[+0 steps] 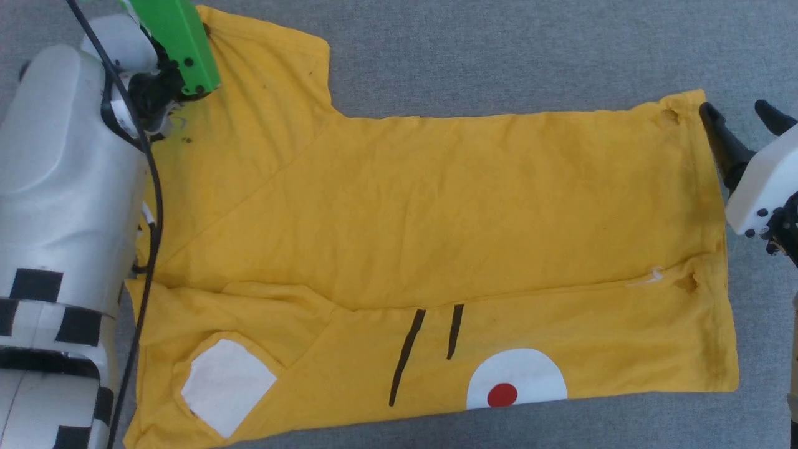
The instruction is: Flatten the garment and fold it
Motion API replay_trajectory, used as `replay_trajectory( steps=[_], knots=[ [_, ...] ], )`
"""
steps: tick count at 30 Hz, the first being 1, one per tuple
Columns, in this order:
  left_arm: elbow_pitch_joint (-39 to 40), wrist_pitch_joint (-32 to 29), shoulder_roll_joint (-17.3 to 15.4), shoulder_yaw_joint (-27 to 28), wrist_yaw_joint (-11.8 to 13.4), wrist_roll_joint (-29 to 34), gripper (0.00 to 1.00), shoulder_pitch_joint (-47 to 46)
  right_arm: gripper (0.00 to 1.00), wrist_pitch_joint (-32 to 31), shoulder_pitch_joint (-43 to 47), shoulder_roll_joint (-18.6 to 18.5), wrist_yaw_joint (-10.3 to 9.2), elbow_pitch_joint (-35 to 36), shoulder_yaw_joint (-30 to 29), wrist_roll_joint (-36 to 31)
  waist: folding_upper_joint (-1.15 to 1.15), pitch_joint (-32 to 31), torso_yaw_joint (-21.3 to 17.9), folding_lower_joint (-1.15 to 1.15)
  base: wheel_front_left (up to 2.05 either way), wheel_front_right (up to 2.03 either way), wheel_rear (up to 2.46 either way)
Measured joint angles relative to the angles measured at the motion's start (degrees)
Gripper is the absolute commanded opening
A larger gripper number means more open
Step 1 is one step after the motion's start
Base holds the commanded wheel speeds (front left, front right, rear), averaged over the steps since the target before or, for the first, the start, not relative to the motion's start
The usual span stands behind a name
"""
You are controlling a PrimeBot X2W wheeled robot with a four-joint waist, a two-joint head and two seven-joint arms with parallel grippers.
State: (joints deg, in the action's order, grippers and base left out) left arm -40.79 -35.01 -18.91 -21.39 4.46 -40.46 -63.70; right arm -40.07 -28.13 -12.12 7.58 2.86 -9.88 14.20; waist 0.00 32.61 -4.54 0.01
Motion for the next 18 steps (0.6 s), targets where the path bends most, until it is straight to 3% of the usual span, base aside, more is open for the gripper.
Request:
replay_trajectory(
  steps=[8, 15, 18],
  knots=[
    [5.5, 3.4, 1.4, 2.2, -2.7, -3.8, 0.0, 2.7, 1.0, -5.2, -0.6, -3.1, 0.0, -0.7, 2.6, -0.1, 0.0, -2.8, 1.9, 0.0, 0.0, 0.0, 0.0],
    [11.9, 2.5, 0.9, 2.6, -2.6, -4.8, 0.0, 4.8, 1.0, -17.0, -5.1, -8.7, 0.0, -4.8, 8.8, -1.8, 0.0, -3.9, 4.4, 0.0, 0.0, 0.0, 0.0],
    [14.5, 2.3, 1.1, 3.4, -2.4, -6.1, 0.0, 5.6, 1.0, -19.0, -7.2, -10.2, 0.0, -6.6, 10.6, -2.8, 0.0, -3.3, 5.2, 0.0, 0.0, 0.0, 0.0]
  ],
)
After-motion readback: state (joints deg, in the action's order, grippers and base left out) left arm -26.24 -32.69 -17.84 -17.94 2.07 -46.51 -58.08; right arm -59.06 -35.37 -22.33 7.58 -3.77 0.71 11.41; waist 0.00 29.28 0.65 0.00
